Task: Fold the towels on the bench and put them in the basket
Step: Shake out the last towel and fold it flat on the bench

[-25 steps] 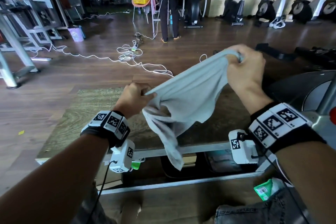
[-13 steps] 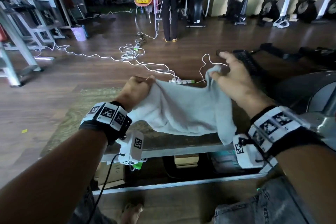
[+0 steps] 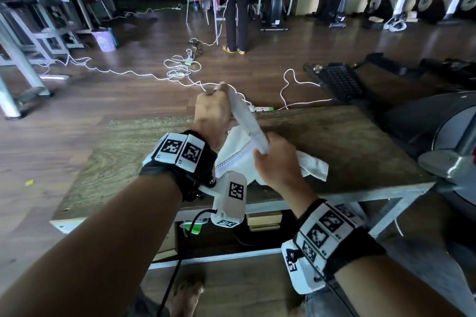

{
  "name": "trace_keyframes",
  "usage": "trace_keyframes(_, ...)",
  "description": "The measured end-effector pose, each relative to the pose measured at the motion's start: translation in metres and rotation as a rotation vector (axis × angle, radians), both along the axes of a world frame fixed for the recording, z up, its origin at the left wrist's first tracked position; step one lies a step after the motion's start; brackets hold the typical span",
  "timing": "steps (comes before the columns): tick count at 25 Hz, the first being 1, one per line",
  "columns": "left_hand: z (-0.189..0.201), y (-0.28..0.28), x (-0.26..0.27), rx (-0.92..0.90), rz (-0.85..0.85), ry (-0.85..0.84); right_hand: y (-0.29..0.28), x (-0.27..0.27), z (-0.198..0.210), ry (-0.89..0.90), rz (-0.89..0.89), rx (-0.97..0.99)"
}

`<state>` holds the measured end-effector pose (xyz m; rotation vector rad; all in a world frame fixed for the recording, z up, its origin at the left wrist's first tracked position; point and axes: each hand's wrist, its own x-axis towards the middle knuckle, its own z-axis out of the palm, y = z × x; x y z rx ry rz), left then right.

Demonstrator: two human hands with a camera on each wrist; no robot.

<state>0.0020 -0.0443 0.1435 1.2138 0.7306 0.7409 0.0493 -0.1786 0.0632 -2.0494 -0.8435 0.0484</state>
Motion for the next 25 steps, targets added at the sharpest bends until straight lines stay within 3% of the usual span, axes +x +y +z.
trace_keyframes(1, -0.002, 0.004, -0.005, 0.001, 0.043, -0.018, -0.002, 0.007, 0.003, -0.035, -0.046, 0.012)
trace_keyframes(4, -0.016, 0.019, -0.024, 0.018, 0.118, 0.032, -0.004, 0.028, 0.010, 0.083, -0.068, 0.188)
trace_keyframes(8, -0.039, 0.021, -0.040, 0.301, 0.072, 0.442, 0.005, 0.024, 0.024, -0.017, 0.073, 0.278)
trace_keyframes(9, -0.039, 0.012, -0.044, 0.416, 0.065, 0.470, 0.009, 0.020, 0.027, -0.041, 0.113, 0.283)
trace_keyframes(11, -0.034, -0.006, -0.052, 0.629, -0.056, 0.364, 0.018, 0.014, 0.029, -0.078, 0.164, 0.262)
trace_keyframes(13, -0.026, -0.015, -0.057, 0.658, -0.248, 0.222, 0.026, 0.010, 0.028, -0.085, 0.191, 0.197)
trace_keyframes(15, -0.023, -0.012, -0.061, 0.672, -0.323, 0.177, 0.032, 0.007, 0.029, -0.102, 0.202, 0.150)
trace_keyframes(18, -0.025, 0.003, -0.069, 0.822, -0.152, 0.203, 0.030, -0.002, 0.033, -0.087, 0.274, 0.099)
trace_keyframes(22, -0.033, 0.046, -0.089, 0.712, 0.146, 0.161, 0.013, 0.004, 0.021, 0.023, 0.352, -0.067)
trace_keyframes(25, -0.037, 0.074, -0.109, 0.676, 0.291, 0.234, -0.006, 0.023, 0.011, 0.113, 0.272, -0.144)
